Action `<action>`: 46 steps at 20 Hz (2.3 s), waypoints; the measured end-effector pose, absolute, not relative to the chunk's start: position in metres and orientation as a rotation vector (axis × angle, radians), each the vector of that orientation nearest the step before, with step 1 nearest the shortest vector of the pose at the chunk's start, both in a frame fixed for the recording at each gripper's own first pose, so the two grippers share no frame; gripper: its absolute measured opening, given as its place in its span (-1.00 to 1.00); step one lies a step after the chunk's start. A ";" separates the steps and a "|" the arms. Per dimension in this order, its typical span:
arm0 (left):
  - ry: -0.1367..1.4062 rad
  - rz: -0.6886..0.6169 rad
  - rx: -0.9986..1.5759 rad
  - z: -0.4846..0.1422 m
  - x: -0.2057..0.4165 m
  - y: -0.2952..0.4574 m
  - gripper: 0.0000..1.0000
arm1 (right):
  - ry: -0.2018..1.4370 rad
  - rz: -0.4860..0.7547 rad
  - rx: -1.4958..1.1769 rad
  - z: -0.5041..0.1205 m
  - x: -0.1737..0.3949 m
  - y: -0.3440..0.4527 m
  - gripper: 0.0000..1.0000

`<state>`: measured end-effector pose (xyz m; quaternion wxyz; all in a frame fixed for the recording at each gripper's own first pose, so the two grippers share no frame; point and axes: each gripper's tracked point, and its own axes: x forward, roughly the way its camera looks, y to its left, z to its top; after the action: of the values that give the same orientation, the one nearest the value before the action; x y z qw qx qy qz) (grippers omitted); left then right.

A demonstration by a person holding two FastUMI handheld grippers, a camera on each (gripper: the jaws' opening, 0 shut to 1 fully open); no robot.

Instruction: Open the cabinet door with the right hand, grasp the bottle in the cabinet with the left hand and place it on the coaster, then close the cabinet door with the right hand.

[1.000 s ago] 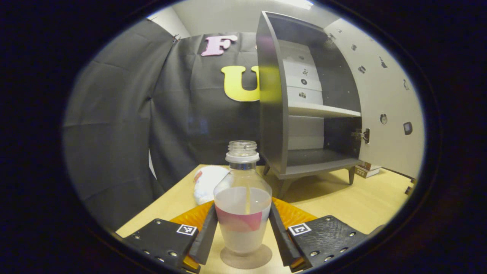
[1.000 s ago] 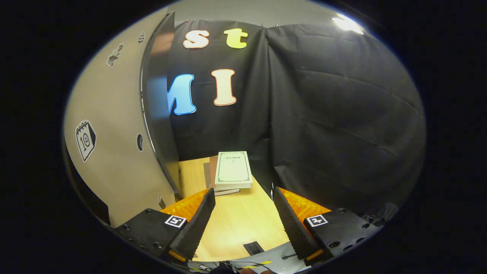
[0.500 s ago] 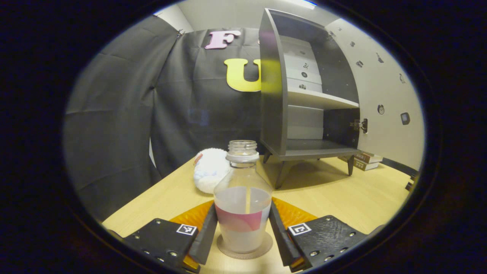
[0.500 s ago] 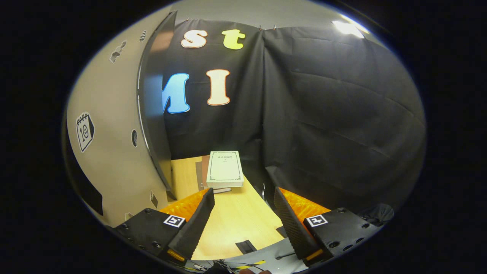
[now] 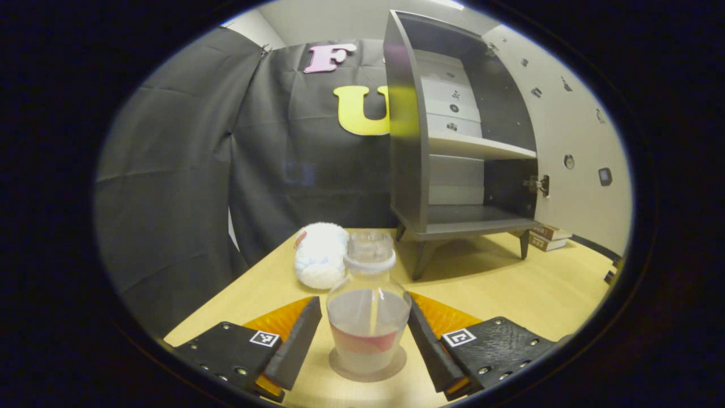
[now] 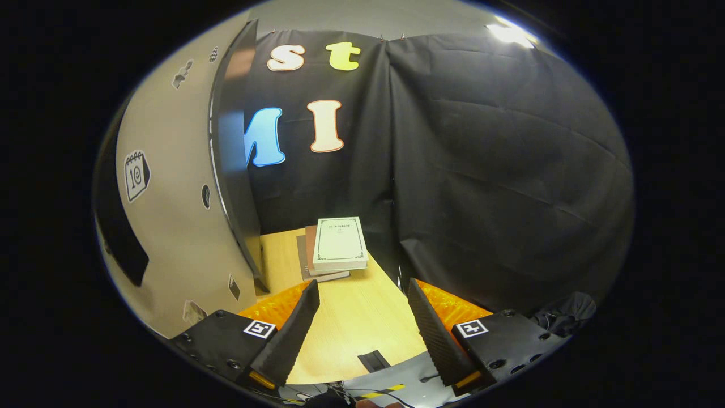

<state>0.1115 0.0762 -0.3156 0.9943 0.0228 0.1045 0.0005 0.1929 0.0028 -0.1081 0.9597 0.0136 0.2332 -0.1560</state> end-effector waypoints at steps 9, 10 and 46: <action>0.056 0.018 0.177 -0.166 0.079 0.029 0.73 | 0.391 -0.254 0.044 -0.102 0.215 -0.026 0.99; 0.038 0.025 0.188 -0.148 0.067 0.017 0.76 | 0.377 -0.240 0.038 -0.097 0.218 -0.029 0.99; -0.031 0.286 -0.073 0.028 0.004 -0.024 0.73 | 0.135 0.369 0.163 0.052 0.213 0.103 0.94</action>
<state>0.0040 -0.0242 0.0278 0.9890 -0.0362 -0.0155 0.1426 0.2131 0.1029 0.0519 0.9774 0.0810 0.0668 0.1832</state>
